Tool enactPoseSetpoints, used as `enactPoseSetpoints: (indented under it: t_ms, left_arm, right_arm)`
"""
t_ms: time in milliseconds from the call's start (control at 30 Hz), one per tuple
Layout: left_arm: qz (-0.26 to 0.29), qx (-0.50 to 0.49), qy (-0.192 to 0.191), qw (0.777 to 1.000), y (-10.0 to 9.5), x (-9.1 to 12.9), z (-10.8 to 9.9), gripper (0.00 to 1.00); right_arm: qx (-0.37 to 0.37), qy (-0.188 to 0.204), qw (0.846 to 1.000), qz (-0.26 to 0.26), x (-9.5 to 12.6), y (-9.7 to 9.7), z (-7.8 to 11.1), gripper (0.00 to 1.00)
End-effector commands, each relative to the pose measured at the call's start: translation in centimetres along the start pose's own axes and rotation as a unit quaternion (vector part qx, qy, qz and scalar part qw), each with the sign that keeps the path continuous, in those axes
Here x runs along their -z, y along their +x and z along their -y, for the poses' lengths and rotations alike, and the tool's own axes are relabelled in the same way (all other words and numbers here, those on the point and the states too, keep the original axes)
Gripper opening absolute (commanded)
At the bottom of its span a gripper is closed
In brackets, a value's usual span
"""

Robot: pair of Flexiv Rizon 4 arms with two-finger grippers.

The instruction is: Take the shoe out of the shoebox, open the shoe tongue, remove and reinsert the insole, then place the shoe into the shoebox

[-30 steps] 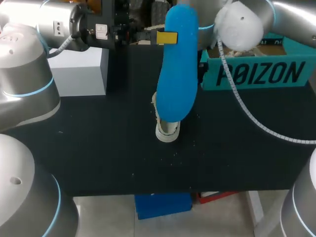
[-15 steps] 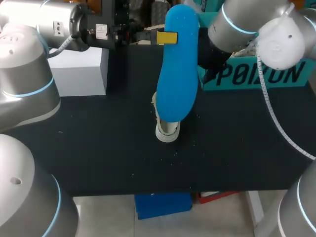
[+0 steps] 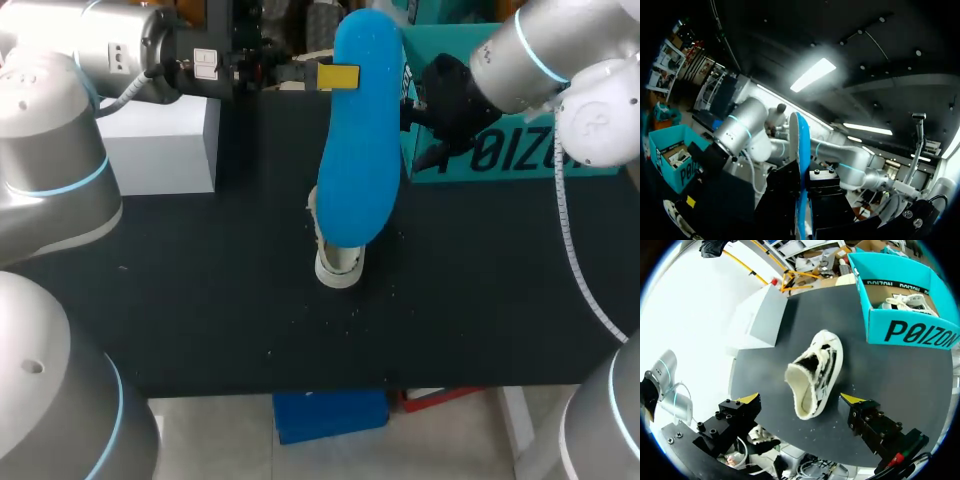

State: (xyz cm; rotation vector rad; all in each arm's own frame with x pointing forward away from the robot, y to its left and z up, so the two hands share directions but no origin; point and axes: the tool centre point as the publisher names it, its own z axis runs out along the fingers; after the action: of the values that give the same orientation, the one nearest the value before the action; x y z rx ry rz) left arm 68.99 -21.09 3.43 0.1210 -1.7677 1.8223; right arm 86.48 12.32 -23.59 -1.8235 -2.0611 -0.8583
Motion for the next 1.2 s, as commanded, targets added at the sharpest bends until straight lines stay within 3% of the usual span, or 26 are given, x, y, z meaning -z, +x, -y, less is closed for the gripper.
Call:
enactPoseSetpoints:
  t_ms: [33, 633, 1200]
  left_arm:
    - [0.001, 0.0, 0.0, 1.0, 0.0, -0.1, -0.1, 0.0]
    - [0.001, 0.0, 0.0, 1.0, 0.0, -0.1, -0.1, 0.0]
    - [0.001, 0.0, 0.0, 1.0, 0.0, -0.1, -0.1, 0.0]
  right_arm:
    - [-0.005, -0.009, 0.997, -0.079, -0.5, 0.1, 0.4, 1.0]
    - [-0.076, -0.04, 0.972, -0.217, -0.2, 2.1, -0.3, 1.0]
    - [-0.095, -0.045, 0.944, -0.312, -0.7, 3.0, -1.0, 1.0]
